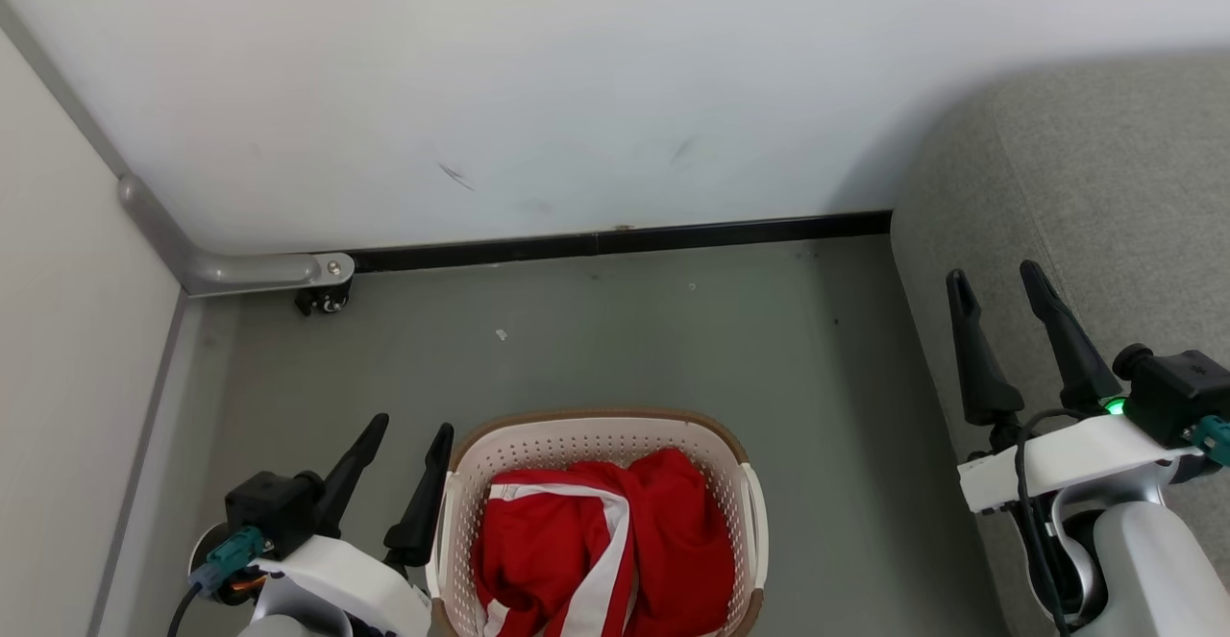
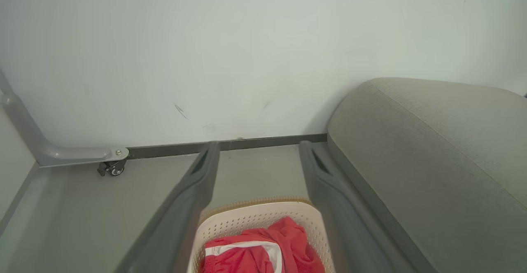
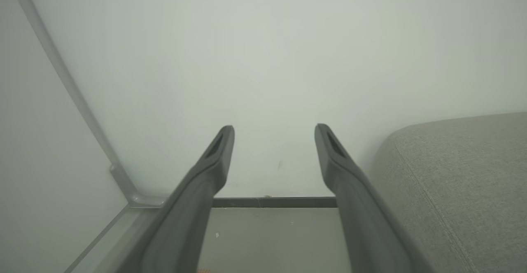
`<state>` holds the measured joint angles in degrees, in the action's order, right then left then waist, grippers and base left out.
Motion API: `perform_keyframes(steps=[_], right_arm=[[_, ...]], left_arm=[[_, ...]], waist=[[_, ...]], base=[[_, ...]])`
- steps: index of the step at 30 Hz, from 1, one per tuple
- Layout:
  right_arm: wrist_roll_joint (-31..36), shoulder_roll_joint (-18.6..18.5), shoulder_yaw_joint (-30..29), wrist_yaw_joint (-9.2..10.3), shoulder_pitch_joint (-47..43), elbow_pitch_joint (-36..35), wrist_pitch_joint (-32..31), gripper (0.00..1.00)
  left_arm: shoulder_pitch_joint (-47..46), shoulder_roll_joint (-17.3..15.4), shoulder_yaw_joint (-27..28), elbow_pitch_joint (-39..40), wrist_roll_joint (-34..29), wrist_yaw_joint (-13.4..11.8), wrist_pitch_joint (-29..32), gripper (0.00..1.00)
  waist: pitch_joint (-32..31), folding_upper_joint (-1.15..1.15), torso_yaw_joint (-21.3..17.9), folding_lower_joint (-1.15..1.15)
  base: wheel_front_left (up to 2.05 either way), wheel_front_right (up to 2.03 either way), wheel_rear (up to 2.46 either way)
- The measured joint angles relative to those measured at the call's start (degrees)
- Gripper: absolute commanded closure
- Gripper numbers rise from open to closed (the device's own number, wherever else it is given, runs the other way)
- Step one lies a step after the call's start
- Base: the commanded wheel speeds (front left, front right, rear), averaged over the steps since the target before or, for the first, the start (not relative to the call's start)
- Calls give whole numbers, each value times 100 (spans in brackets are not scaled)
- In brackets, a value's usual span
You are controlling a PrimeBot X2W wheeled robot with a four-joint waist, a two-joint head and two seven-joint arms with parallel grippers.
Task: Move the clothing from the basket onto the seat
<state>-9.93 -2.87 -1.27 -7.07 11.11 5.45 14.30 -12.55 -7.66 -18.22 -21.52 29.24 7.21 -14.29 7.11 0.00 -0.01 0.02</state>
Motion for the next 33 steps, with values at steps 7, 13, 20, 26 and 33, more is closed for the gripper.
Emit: perform_keyframes(steps=[7,13,20,26,33], right_arm=[[-5,8,-26,0,110,-176,2,0],[-8,12,-64,0,266,-372,8,0],[-121,13,-55,0,604,-623,9,0],[-208,13,-16,0,873,-788,15,0],[-237,7,91,0,1217,-958,15,0]], left_arm=[[-30,-29,-242,-165,100,0,0,0],[-230,-92,-445,-314,176,0,0,0],[-530,-160,-645,-498,324,0,0,0],[-761,-197,-805,-726,408,0,0,0],[-1057,-202,-929,-982,534,0,12,0]], waist=[[206,0,-16,0],[461,0,-43,0],[815,0,-91,0],[1141,0,-144,0],[1539,0,-212,0]], base=[[0,0,0],[0,0,0],[0,0,0],[0,0,0],[0,0,0]])
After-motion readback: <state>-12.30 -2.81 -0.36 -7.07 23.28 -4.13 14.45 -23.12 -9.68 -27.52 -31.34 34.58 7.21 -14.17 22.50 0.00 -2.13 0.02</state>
